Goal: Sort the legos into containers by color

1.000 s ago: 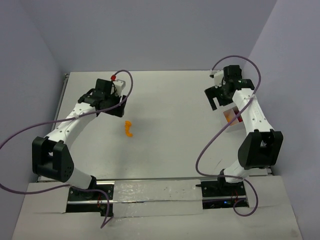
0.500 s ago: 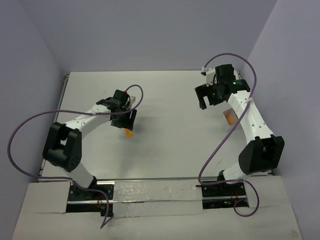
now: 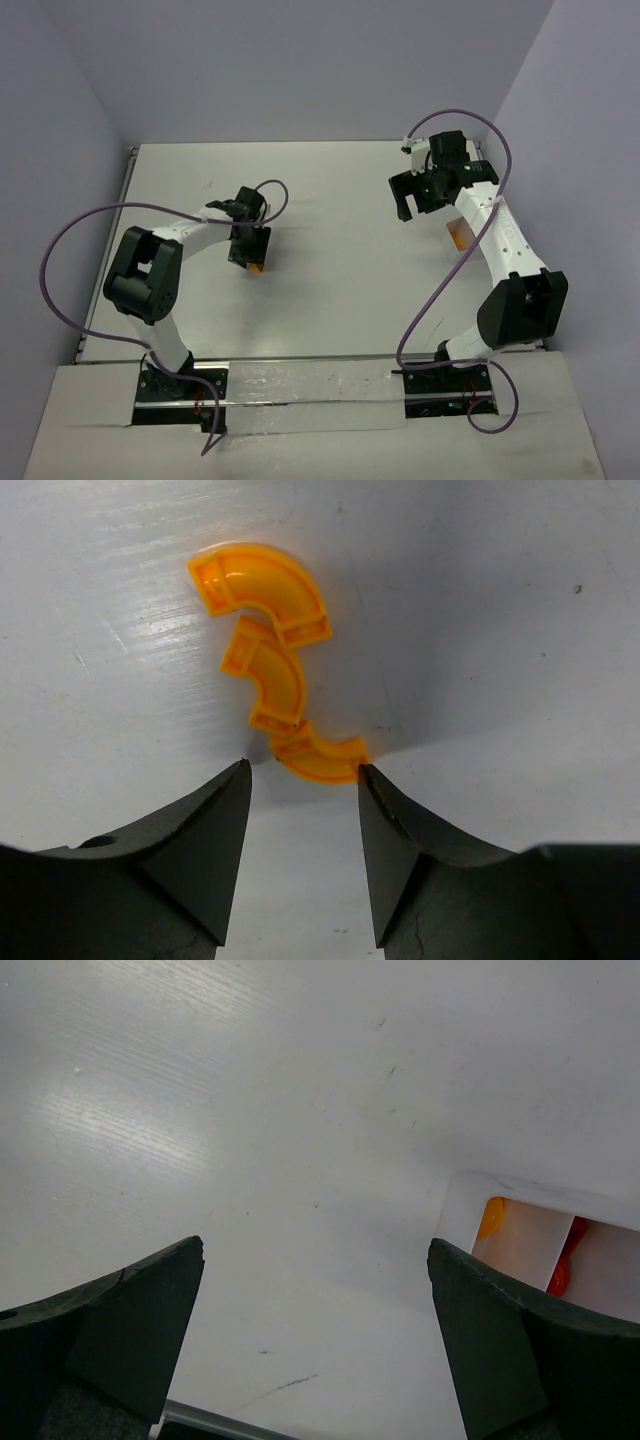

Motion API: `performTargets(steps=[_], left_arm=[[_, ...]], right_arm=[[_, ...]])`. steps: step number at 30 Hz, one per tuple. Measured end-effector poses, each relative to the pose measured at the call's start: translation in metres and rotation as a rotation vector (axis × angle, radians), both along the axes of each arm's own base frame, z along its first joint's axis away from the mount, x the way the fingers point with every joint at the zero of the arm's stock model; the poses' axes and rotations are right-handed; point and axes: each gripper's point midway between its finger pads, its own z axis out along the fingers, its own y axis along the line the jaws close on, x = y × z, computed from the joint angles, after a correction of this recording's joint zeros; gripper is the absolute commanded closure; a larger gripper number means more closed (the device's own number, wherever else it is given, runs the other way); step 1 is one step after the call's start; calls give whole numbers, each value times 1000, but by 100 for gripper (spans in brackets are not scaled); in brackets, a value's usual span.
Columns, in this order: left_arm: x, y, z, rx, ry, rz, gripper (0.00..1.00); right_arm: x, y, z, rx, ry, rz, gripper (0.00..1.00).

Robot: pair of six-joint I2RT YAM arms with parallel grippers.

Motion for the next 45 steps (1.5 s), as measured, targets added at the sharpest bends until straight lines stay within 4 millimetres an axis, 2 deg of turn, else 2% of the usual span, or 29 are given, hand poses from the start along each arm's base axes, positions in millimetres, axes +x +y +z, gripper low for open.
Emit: performTargets(steps=[5, 8, 11, 12, 17, 19, 20, 23, 24, 26, 27, 41, 45], left_arm=[[0, -3, -1, -14, 8, 4, 57], [-1, -6, -1, -24, 13, 0, 71], [-2, -9, 0, -35, 18, -13, 80], [-3, -11, 0, -37, 19, -20, 80], [-7, -20, 1, -38, 11, -67, 95], [-8, -22, 1, -36, 10, -81, 98], [-9, -23, 1, -35, 9, -86, 96], [-10, -24, 1, -29, 7, -98, 71], [-10, -24, 1, -28, 7, -102, 59], [-11, -23, 1, -22, 9, -105, 50], [-11, -23, 1, -21, 10, -106, 47], [-10, -24, 13, -26, -2, -80, 47], [-8, -25, 15, -29, -6, -78, 33]], right_arm=[[0, 1, 0, 4, 1, 2, 0], [0, 1, 0, 5, 1, 1, 0], [0, 2, 0, 6, 1, 1, 0], [0, 2, 0, 6, 1, 1, 0], [-1, 3, 0, 8, 2, 0, 0], [-1, 3, 0, 9, 2, 0, 0], [-1, 4, 0, 10, 3, 1, 0], [-1, 4, 0, 10, 3, 3, 0], [-1, 5, 0, 11, 3, 4, 0], [-1, 5, 0, 12, 3, 5, 0], [-1, 6, 0, 12, 3, 6, 0], [-4, 11, -5, 21, 18, 23, 0], [-7, 11, -9, 21, 30, 25, 0]])
